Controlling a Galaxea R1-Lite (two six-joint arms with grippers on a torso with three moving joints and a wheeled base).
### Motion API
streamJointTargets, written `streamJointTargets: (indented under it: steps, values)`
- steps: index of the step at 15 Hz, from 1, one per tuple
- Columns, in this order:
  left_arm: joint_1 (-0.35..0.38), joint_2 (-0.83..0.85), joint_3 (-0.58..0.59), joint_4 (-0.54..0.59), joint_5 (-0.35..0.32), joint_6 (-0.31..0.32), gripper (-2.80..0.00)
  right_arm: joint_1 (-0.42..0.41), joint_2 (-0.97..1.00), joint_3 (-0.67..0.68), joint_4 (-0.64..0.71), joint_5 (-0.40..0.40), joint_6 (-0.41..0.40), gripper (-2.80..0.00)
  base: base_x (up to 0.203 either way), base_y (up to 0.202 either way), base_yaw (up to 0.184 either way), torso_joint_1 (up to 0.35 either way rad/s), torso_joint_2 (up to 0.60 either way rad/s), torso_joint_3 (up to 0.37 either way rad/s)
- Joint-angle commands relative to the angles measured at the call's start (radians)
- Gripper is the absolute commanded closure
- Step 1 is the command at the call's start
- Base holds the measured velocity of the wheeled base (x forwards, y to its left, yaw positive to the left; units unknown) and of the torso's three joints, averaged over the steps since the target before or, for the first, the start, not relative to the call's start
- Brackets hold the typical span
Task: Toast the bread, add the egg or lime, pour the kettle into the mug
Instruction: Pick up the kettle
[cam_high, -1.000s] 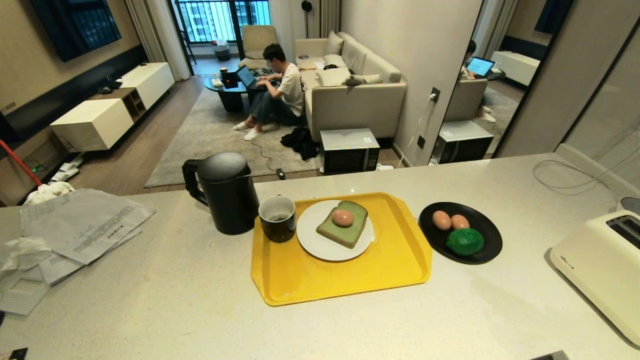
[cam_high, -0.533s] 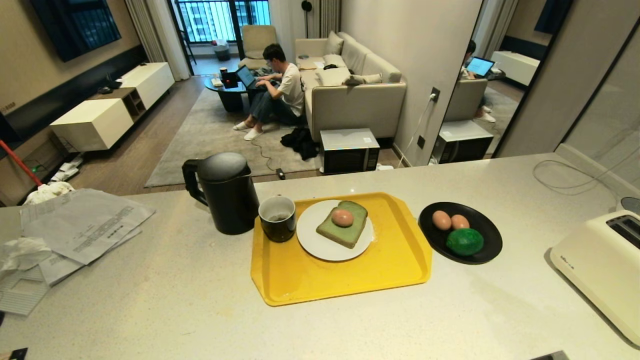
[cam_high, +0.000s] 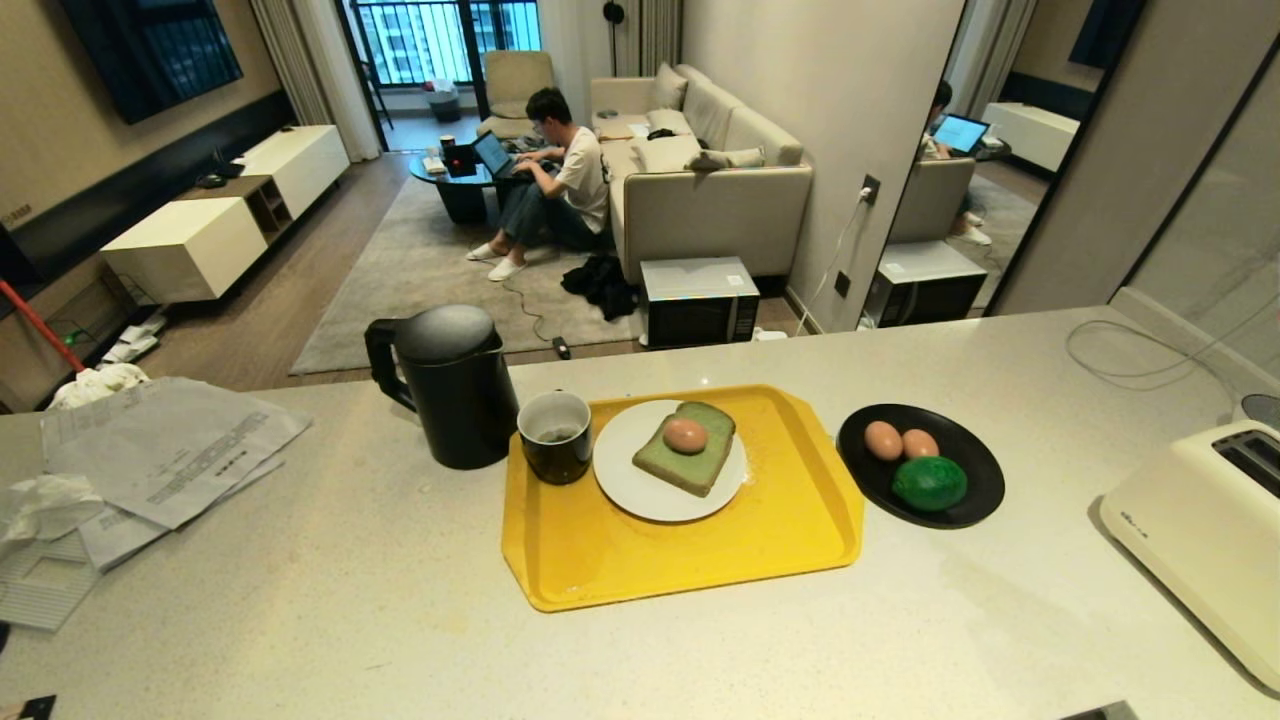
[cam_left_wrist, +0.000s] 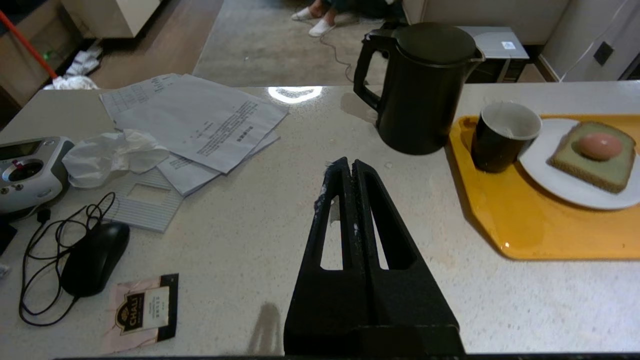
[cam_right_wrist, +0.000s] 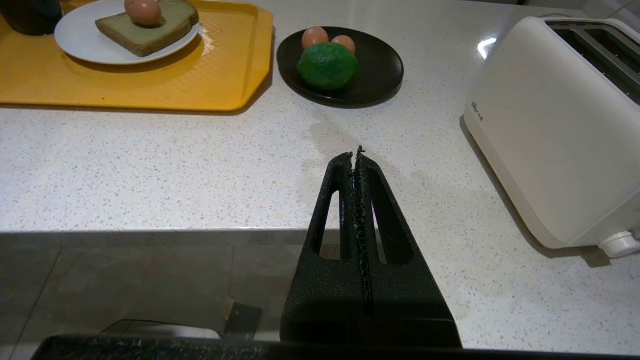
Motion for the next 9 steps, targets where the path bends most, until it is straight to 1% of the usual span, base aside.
streamJointTargets:
  steps: [1,2,3,4,5,6,7,8,9]
  values:
    - [0.006,0.333,-0.154,-0.001,0.006,-0.032,0.00,0.000,0.001,0.000,0.000,0.000,-0.001,0.00,0.000,0.000,0.000,0.000,0.00,0.000]
    - [0.011,0.437,-0.208,-0.015,-0.004,-0.064,0.00,0.000,0.001,0.000,0.000,0.000,-0.001,0.00,0.000,0.000,0.000,0.000,0.00,0.000]
    - [0.026,0.539,-0.251,-0.057,-0.030,-0.097,0.00,0.000,0.001,0.000,0.000,0.000,-0.001,0.00,0.000,0.000,0.000,0.000,0.00,0.000]
    - [0.051,0.633,-0.278,-0.130,-0.074,-0.120,0.00,0.000,0.001,0.000,0.000,0.000,-0.001,0.00,0.000,0.000,0.000,0.000,0.00,0.000]
    - [0.085,0.723,-0.299,-0.237,-0.139,-0.134,0.00,0.000,0.001,0.000,0.000,0.000,-0.001,0.00,0.000,0.000,0.000,0.000,0.00,0.000]
    - [0.129,0.804,-0.315,-0.362,-0.222,-0.138,0.00,0.000,0.001,0.000,0.000,0.000,-0.001,0.00,0.000,0.000,0.000,0.000,0.00,0.000]
    - [0.189,0.859,-0.326,-0.464,-0.324,-0.134,0.00,0.000,0.001,0.000,0.000,0.000,-0.001,0.00,0.000,0.000,0.000,0.000,0.00,0.000]
    - [0.242,0.901,-0.336,-0.534,-0.443,-0.122,0.00,0.000,0.001,0.000,0.000,0.000,-0.001,0.00,0.000,0.000,0.000,0.000,0.00,0.000]
    - [0.275,0.924,-0.343,-0.588,-0.523,-0.097,0.00,0.000,0.001,0.000,0.000,0.000,-0.001,0.00,0.000,0.000,0.000,0.000,0.00,0.000]
